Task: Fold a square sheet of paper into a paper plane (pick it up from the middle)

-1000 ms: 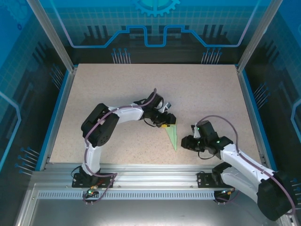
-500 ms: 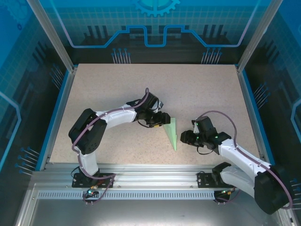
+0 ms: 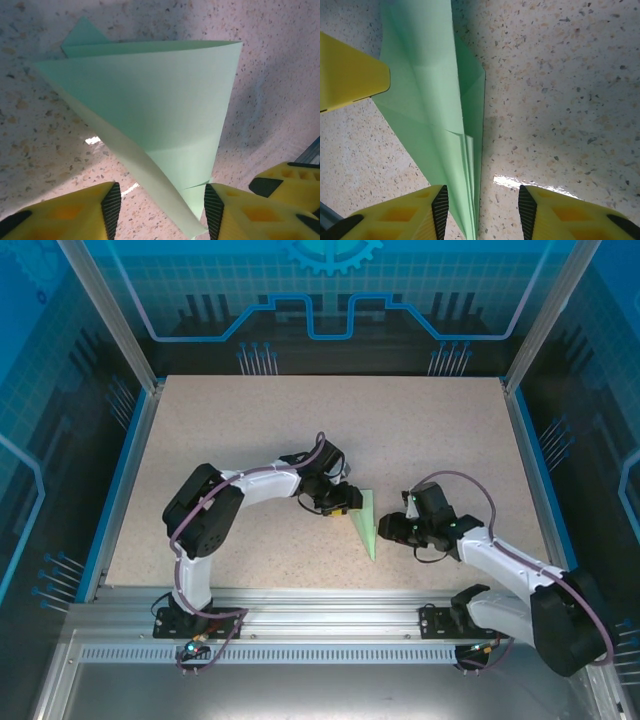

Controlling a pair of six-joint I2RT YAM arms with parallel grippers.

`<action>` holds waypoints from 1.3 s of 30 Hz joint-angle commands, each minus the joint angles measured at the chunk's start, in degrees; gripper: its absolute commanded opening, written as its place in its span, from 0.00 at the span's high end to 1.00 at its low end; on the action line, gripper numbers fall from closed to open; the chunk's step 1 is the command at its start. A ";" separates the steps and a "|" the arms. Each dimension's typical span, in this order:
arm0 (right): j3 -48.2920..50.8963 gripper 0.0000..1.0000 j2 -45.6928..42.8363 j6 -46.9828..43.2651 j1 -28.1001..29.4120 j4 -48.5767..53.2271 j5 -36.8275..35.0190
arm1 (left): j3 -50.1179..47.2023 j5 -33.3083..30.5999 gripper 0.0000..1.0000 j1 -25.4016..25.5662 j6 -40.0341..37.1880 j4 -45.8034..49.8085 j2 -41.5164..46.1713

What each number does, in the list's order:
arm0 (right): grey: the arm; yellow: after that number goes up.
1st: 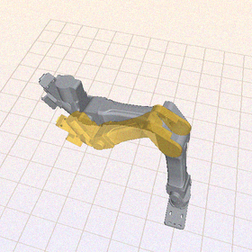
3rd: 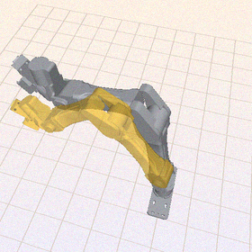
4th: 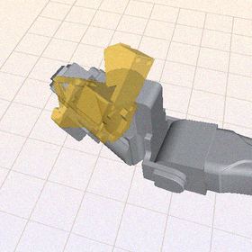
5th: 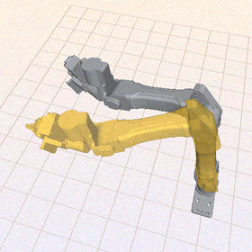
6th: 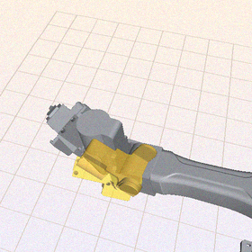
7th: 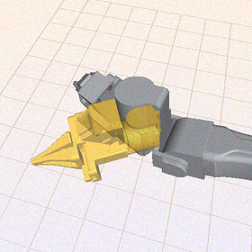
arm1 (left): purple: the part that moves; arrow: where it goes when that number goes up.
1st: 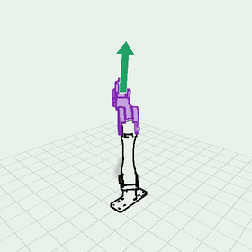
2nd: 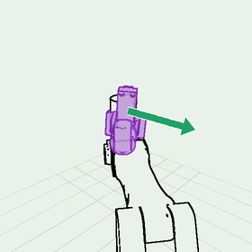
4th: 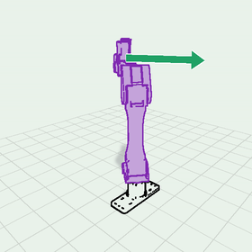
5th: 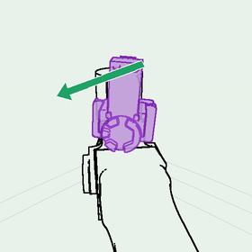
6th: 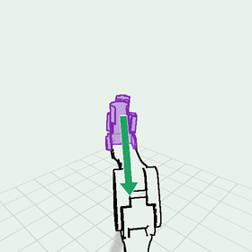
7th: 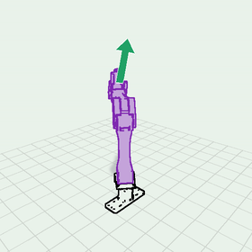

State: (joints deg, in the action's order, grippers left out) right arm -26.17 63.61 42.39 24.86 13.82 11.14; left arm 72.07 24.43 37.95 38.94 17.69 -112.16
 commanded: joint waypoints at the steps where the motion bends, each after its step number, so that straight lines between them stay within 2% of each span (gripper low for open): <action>1: -2.38 0.54 1.43 0.05 0.73 -2.02 1.04 | 0.15 1.27 0.64 0.41 -0.77 1.01 1.11; 5: -3.13 0.52 3.60 0.15 1.38 -3.35 1.70 | -1.77 0.76 0.84 0.37 -1.32 0.11 2.76; 10: -4.62 0.51 6.46 0.15 2.85 -5.01 2.49 | -4.92 1.12 1.00 -0.61 -1.76 -2.22 4.52; 18: -7.66 0.46 12.12 -0.55 4.49 -5.03 2.01 | -7.78 4.71 1.00 -3.37 -4.32 -3.41 5.28; 28: -11.62 0.46 17.86 -1.44 7.23 -4.89 3.19 | -9.49 4.95 1.00 -3.95 -5.06 -3.67 5.46; 39: -12.50 0.44 18.06 -1.16 8.45 -3.04 0.90 | -10.37 4.78 0.99 -4.23 -5.28 -3.45 6.07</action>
State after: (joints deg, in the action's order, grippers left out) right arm -37.19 81.97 41.89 32.49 9.58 12.40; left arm 62.63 27.51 34.22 35.40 14.17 -108.16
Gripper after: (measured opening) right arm 0.557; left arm 0.064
